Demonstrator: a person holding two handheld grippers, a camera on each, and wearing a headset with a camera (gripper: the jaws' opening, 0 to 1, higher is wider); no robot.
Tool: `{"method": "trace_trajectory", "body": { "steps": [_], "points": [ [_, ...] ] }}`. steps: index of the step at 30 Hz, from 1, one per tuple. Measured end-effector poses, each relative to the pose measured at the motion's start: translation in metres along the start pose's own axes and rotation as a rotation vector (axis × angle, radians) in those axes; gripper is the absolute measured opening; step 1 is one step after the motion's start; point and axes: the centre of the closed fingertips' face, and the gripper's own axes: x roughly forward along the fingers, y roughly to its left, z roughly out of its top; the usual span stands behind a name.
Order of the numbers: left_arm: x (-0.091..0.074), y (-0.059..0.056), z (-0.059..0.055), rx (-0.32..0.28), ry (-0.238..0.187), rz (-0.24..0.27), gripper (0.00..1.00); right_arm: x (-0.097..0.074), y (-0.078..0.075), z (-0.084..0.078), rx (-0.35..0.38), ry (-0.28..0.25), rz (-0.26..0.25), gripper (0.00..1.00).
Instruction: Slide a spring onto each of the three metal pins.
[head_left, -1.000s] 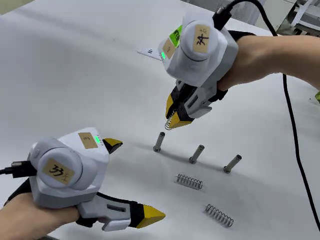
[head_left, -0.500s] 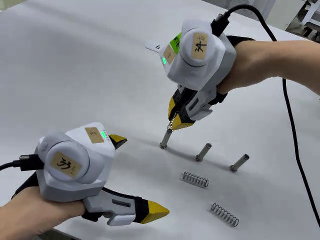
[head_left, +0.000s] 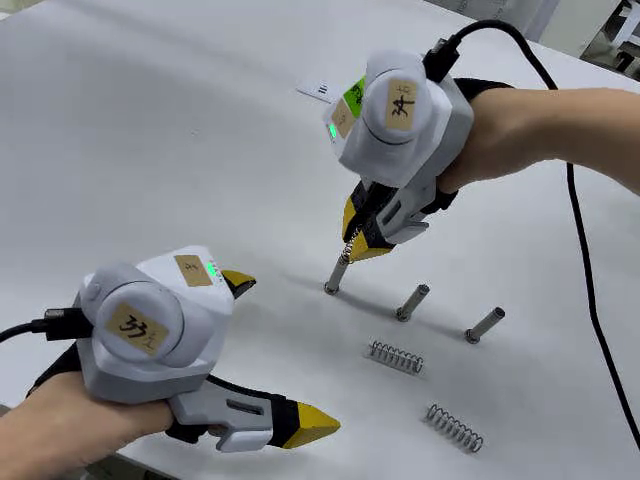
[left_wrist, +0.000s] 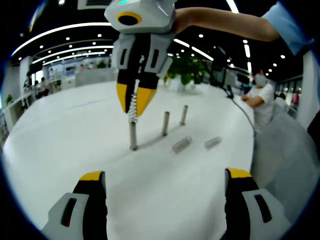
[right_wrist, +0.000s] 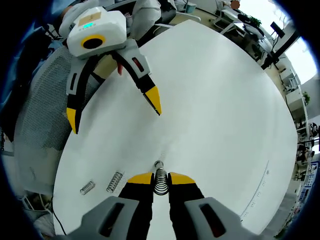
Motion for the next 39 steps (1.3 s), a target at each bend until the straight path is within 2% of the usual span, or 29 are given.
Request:
{"method": "trace_trajectory", "body": {
  "steps": [39],
  "points": [
    [0.0034,-0.0035,-0.0066,-0.011,0.018,-0.013,1.0,-0.001,0.0029,-0.0005,-0.012,0.013,0.008,0.12]
  ]
}}
